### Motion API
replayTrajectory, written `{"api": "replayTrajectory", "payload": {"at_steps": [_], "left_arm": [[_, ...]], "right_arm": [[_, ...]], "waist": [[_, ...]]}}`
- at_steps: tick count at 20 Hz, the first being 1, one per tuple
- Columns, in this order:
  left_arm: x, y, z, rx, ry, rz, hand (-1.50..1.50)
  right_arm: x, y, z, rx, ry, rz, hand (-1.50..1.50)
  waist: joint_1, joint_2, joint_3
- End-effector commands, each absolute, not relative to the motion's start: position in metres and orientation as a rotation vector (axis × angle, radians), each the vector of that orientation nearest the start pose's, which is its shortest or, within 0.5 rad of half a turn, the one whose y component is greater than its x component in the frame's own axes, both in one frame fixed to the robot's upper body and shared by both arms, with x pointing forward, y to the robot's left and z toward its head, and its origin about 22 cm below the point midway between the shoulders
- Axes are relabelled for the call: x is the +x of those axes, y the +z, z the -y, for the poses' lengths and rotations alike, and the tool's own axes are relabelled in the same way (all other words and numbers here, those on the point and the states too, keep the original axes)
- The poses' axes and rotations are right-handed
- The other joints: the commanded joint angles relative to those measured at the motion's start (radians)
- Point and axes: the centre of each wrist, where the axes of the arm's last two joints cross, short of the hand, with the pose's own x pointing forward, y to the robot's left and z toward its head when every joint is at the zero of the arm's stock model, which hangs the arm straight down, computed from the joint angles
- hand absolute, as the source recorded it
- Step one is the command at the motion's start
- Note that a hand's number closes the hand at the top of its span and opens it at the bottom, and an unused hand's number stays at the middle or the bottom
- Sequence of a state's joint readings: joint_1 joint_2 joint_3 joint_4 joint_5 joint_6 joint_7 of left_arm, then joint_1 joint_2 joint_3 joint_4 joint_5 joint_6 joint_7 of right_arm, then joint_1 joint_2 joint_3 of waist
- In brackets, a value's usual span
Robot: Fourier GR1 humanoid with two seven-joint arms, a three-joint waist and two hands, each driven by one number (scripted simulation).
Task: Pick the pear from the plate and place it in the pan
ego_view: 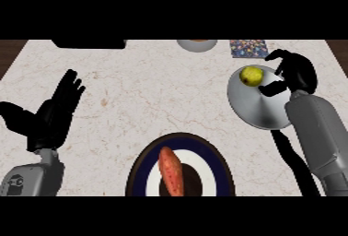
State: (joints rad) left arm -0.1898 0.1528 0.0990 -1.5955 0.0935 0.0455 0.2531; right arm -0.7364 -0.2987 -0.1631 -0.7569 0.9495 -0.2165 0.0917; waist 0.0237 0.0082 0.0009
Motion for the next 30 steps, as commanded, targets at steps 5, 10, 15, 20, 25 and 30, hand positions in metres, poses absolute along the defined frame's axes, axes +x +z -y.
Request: {"api": "replayTrajectory", "payload": {"at_steps": [5,10,15,20,25,30], "left_arm": [[0.281,0.066,-0.277,0.08,0.027,1.515,0.0],[0.282,0.066,-0.265,0.088,0.034,1.531,0.0],[0.276,0.057,-0.28,0.113,0.051,1.509,0.0],[0.267,0.05,-0.271,0.119,0.052,1.502,0.0],[0.281,0.06,-0.283,0.112,0.059,1.498,0.0],[0.261,0.057,-0.277,0.099,0.071,1.523,0.0]], "right_arm": [[0.412,0.043,0.317,-0.914,0.659,1.317,-1.5],[0.402,0.039,0.34,-0.849,0.428,1.497,-1.5],[0.385,0.046,0.377,-0.697,0.189,1.59,-1.5],[0.351,0.049,0.43,-0.558,0.074,1.643,-1.5],[0.3,0.052,0.49,-0.402,0.05,1.709,-1.5],[0.253,0.056,0.508,-0.373,0.09,1.733,-1.5]], "waist": [[-0.004,-0.002,0.0],[-0.005,0.0,0.001],[-0.037,-0.012,0.0],[-0.039,-0.015,-0.001],[-0.045,-0.012,-0.001],[-0.035,-0.013,-0.002]]}}
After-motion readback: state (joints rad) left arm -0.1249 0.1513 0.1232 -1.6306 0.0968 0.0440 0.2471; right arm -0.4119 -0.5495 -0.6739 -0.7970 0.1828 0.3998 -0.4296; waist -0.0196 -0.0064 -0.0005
